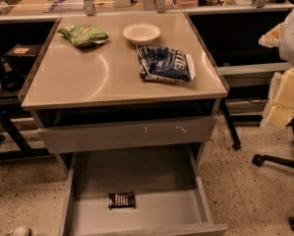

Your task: Pick rxbar chocolate from middle drawer and place on counter

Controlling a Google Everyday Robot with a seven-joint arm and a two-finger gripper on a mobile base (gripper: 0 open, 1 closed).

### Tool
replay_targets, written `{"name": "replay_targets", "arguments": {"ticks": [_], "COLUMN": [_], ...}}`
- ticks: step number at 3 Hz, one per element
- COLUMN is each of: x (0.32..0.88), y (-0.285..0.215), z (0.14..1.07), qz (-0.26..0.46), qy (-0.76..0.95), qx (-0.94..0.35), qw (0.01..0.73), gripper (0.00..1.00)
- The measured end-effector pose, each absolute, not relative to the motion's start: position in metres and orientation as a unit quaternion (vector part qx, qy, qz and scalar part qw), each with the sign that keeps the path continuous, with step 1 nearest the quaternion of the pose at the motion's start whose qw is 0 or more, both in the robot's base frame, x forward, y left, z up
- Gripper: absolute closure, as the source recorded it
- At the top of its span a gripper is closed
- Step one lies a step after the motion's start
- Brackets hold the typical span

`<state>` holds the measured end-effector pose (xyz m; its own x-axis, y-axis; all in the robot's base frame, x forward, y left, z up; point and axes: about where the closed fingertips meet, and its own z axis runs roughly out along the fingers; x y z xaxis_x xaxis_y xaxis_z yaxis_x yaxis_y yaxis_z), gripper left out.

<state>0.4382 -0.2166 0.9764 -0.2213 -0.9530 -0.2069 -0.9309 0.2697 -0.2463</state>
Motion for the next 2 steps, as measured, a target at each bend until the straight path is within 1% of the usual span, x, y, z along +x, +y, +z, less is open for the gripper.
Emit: {"name": "replay_targets", "arguments": {"ticks": [1,2], "x": [0.438,0.434], "y": [-0.217,-0.208], "z": [0.976,0.955], "qz": [-0.035,-0.029], "qy": [0.781,0.780], "qx": [-0.603,-0.604], "qw": [0.159,0.162], "gripper": [0.00,0.00]}}
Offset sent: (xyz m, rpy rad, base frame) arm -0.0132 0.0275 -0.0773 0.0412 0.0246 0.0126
